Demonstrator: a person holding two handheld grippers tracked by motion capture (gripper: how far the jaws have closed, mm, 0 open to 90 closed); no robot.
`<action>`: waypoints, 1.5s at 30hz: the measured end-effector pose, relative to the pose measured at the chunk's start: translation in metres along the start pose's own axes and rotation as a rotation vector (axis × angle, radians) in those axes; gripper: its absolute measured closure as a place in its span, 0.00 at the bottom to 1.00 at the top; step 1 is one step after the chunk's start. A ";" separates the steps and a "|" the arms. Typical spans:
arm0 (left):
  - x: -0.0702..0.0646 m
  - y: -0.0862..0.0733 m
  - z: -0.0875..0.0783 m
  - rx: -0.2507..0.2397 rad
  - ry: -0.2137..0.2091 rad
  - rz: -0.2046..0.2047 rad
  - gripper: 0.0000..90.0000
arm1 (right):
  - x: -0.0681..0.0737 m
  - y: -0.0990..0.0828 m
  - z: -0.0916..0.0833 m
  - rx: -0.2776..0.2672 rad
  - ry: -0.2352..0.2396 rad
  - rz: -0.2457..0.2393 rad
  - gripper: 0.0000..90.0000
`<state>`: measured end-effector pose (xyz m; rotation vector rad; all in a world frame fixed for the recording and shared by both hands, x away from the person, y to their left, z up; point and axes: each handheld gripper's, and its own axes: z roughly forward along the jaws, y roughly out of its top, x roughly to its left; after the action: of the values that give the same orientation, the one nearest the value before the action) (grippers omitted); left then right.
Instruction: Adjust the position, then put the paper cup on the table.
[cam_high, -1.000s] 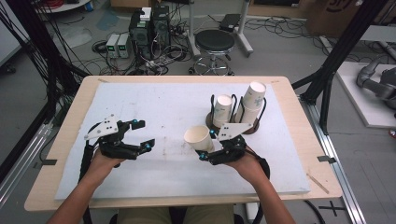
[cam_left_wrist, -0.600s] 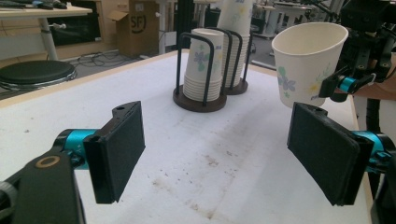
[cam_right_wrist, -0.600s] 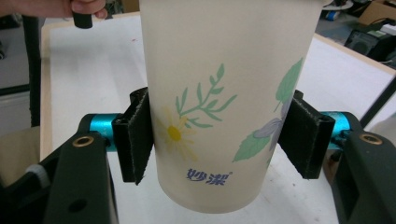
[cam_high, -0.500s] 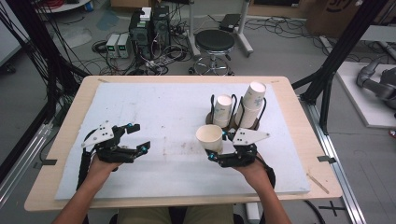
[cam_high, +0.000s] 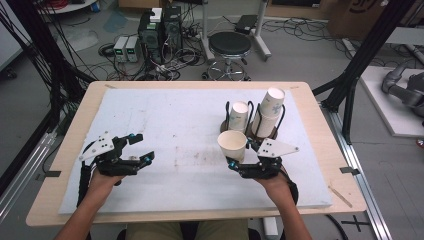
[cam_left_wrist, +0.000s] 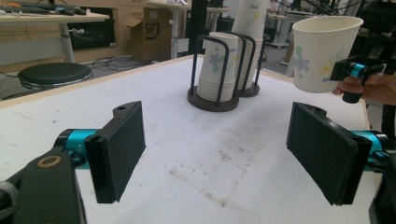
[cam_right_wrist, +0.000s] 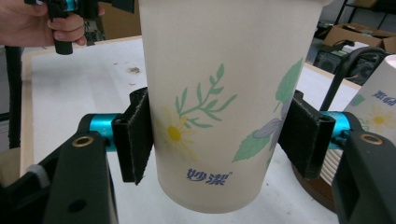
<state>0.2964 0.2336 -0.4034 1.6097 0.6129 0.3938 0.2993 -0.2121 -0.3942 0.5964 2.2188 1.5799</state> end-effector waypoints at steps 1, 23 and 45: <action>0.000 0.000 0.000 -0.002 -0.003 -0.001 0.22 | 0.000 0.000 -0.001 -0.001 -0.002 0.001 0.38; 0.008 -0.003 -0.003 -0.002 0.019 0.015 0.22 | -0.002 -0.009 0.029 -0.020 -0.008 0.046 0.38; 0.018 -0.007 -0.012 -0.005 0.078 0.013 0.22 | -0.005 -0.015 0.112 0.045 -0.043 0.123 0.38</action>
<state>0.3023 0.2544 -0.4103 1.6000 0.6594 0.4692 0.3586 -0.1299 -0.4433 0.7864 2.2297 1.5630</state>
